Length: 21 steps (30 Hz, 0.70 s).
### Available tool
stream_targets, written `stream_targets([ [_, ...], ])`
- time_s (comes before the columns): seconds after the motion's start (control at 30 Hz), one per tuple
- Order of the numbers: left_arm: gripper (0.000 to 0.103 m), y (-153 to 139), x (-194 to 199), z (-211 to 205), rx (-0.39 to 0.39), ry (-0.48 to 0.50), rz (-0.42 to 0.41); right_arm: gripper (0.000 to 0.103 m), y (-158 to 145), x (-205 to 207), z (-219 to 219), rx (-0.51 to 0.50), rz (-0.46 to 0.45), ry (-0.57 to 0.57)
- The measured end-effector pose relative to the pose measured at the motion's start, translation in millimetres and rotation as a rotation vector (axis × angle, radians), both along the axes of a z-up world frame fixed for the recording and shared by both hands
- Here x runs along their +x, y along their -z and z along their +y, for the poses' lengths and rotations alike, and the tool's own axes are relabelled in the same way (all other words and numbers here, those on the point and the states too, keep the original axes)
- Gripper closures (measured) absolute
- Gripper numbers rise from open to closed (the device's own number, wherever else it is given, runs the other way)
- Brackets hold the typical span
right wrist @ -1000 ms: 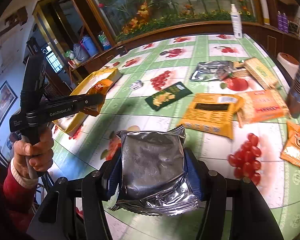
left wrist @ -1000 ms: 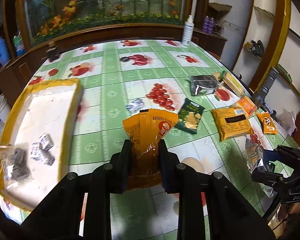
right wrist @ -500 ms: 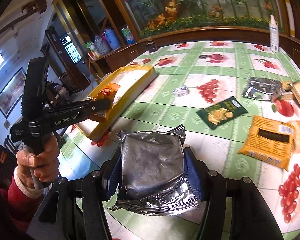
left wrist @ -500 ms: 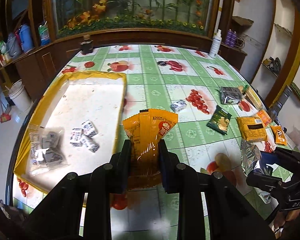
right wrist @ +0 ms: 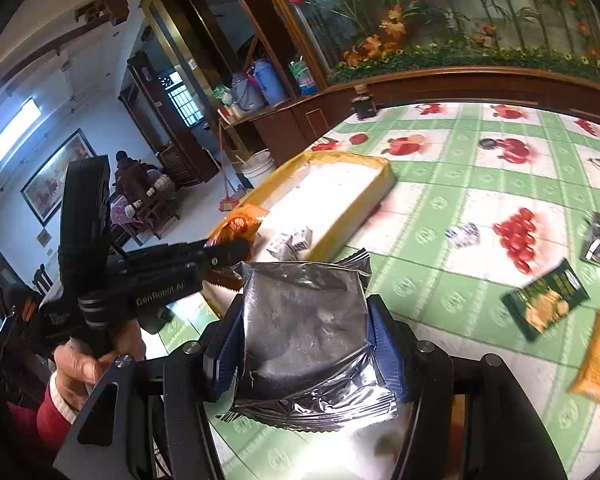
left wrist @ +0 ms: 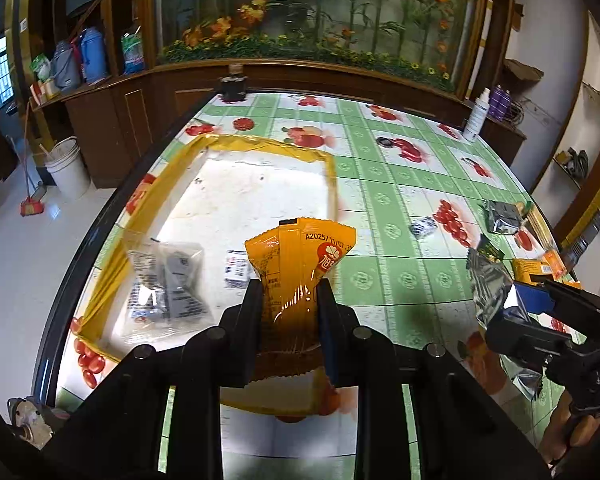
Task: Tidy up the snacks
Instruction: 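Carry orange bag and silver foil bag into the tray, open both tools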
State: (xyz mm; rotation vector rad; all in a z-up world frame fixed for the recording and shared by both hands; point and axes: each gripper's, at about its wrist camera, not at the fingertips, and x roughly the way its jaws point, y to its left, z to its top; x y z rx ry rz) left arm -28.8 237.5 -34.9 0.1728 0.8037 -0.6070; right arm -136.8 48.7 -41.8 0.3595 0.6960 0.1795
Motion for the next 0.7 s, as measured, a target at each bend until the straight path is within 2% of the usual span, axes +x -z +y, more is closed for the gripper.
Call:
stream_targets([
  [0.4,0.080,13,37,42,0.007,-0.115,0.028,0.044,0,97,27,0.042,-0.023,-0.039],
  [0.7,0.080,27,52,39,0.044,-0.138,0.041,0.044,26,165,46,-0.006,0.029,-0.055],
])
